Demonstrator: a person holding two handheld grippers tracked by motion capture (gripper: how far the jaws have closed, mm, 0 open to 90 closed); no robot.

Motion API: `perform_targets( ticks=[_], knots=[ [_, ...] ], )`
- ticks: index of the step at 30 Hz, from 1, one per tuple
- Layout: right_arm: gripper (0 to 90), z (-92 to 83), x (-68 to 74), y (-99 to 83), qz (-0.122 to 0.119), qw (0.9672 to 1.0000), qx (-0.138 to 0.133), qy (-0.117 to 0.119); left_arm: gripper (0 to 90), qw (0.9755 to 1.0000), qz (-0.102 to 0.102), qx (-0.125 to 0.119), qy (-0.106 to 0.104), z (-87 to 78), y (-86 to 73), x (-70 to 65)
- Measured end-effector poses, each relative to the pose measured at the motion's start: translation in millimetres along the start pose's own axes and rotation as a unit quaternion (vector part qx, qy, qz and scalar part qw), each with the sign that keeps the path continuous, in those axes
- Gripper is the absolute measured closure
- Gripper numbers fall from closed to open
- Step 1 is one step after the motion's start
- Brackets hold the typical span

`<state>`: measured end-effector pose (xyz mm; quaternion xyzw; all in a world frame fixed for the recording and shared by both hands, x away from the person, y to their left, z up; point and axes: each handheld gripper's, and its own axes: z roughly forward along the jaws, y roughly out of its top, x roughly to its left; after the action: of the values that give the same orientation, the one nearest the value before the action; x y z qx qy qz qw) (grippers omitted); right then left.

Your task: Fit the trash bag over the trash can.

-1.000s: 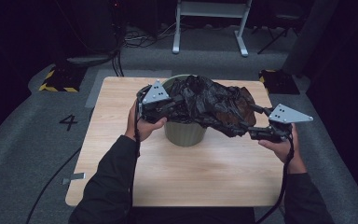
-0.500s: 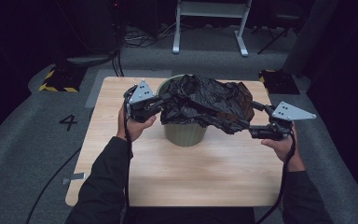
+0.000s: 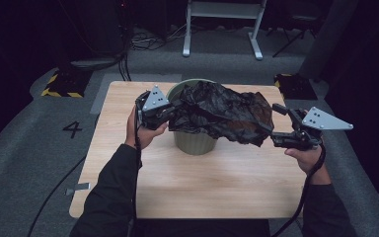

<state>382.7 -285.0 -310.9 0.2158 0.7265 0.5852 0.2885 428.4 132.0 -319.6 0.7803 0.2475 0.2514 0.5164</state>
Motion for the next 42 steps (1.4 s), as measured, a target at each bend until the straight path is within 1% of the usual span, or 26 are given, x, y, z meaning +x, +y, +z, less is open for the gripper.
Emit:
perform_targets(
  ticks=[3, 4, 5, 9, 10, 11, 12, 13, 14, 15, 16, 17, 18, 19, 20, 21, 22, 23, 26, 27, 33, 34, 36, 39, 41, 42],
  knots=[
    [23.3, -2.6, -13.4, -8.7, -0.005, 0.998, 0.017, -0.06, 90.0, 0.9999, -0.012, 0.006, 0.011, -1.5, -7.0, 8.4],
    [23.3, -2.6, -13.4, -8.7, -0.005, 0.998, 0.017, -0.06, 90.0, 0.9999, -0.012, 0.006, 0.011, -1.5, -7.0, 8.4],
    [22.6, -1.8, -23.6, -13.8, 0.015, 0.9958, 0.027, -0.087, 90.0, 0.9997, -0.022, 0.001, 0.013, -3.2, -10.0, 11.8],
    [20.1, 20.3, -32.0, -26.7, 0.042, 0.9939, 0.074, -0.071, 90.0, 0.9995, -0.028, 0.003, 0.012, -2.5, -13.0, 14.7],
    [20.1, 20.3, -32.0, -26.7, 0.042, 0.9939, 0.074, -0.071, 90.0, 0.9995, -0.027, 0.003, 0.013, -1.3, -13.7, 14.8],
    [20.3, 28.7, -33.9, -29.9, 0.065, 0.9935, 0.077, -0.053, 90.0, 0.9995, -0.028, 0.004, 0.011, -0.7, -14.2, 14.9],
    [20.3, 28.7, -33.9, -29.9, 0.065, 0.9935, 0.077, -0.053, 90.0, 0.9995, -0.029, 0.004, 0.012, -0.2, -14.8, 15.3],
    [21.1, 37.9, -36.5, -33.0, 0.093, 0.992, 0.073, -0.044, 90.0, 0.9995, -0.029, 0.004, 0.014, 0.2, -15.9, 17.2],
    [22.2, 42.1, -37.2, -34.4, 0.104, 0.9909, 0.077, -0.036, 90.0, 0.9995, -0.029, 0.004, 0.014, 0.2, -15.9, 17.2],
    [22.2, 42.1, -37.2, -34.4, 0.104, 0.9909, 0.077, -0.036, 90.0, 0.9994, -0.032, 0.002, 0.014, 0.1, -16.7, 18.3],
    [40.7, 49.8, -36.8, -36.6, 0.107, 0.9904, 0.085, -0.022, 90.0, 0.9993, -0.034, 0.002, 0.015, -0.3, -17.5, 19.3],
    [40.7, 49.8, -36.8, -36.6, 0.107, 0.9904, 0.085, -0.022, 90.0, 0.9993, -0.036, 0.0, 0.014, -0.8, -18.4, 20.9],
    [45.0, 53.1, -35.8, -37.1, 0.099, 0.9911, 0.088, -0.016, 90.0, 0.9992, -0.038, 0.0, 0.013, -1.1, -19.4, 22.1],
    [58.4, 58.0, -33.9, -37.4, 0.093, 0.9918, 0.088, -0.001, 90.0, 0.9989, -0.044, 0.0, 0.014, -1.3, -22.4, 25.1],
    [58.4, 58.0, -33.9, -37.4, 0.093, 0.9918, 0.088, -0.001, 90.0, 0.9989, -0.044, 0.0, 0.014, -1.3, -22.4, 25.1],
    [68.2, 60.7, -32.9, -37.3, 0.083, 0.9927, 0.088, 0.001, 90.0, 0.9988, -0.046, -0.001, 0.014, -1.5, -23.8, 26.6],
    [68.2, 60.7, -32.9, -37.3, 0.083, 0.9927, 0.088, 0.001, 90.0, 0.9987, -0.049, -0.002, 0.014, -1.7, -25.3, 27.9],
    [78.3, 62.8, -33.7, -38.6, 0.082, 0.9925, 0.091, 0.001, 90.0, 0.9984, -0.054, -0.002, 0.015, -1.7, -28.6, 31.3],
    [84.0, 64.9, -35.0, -40.6, 0.08, 0.9923, 0.094, -0.001, 90.0, 0.9977, -0.065, -0.003, 0.018, -1.7, -32.9, 36.6],
    [88.8, 66.4, -35.1, -42.2, 0.077, 0.9925, 0.095, -0.003, 90.0, 0.9968, -0.077, -0.003, 0.021, -1.4, -38.1, 42.6],
    [90.0, 74.6, -32.4, -44.5, 0.068, 0.9926, 0.1, -0.004, 89.9, 0.9939, -0.11, 0.0, 0.016, 5.5, -52.3, 57.1],
    [90.0, 74.6, -32.4, -44.5, 0.068, 0.9926, 0.1, -0.004, 89.9, 0.9939, -0.11, 0.0, 0.016, 5.5, -52.3, 57.1],
    [90.0, 77.8, -31.3, -45.4, 0.065, 0.9924, 0.104, -0.007, 89.9, 0.9941, -0.106, 0.012, 0.019, 10.3, -55.7, 57.8],
    [90.0, 83.3, -31.1, -48.5, 0.065, 0.9916, 0.111, -0.011, 89.9, 0.9924, -0.119, 0.025, 0.019, 17.6, -62.4, 62.1],
    [90.0, 86.2, -30.8, -50.1, 0.063, 0.9909, 0.118, -0.014, 89.9, 0.991, -0.123, 0.048, 0.023, 27.0, -67.9, 65.5],
    [90.0, 86.2, -30.8, -50.1, 0.063, 0.9909, 0.118, -0.014, 89.9, 0.991, -0.123, 0.048, 0.023, 27.0, -67.9, 65.5]
  ],
)
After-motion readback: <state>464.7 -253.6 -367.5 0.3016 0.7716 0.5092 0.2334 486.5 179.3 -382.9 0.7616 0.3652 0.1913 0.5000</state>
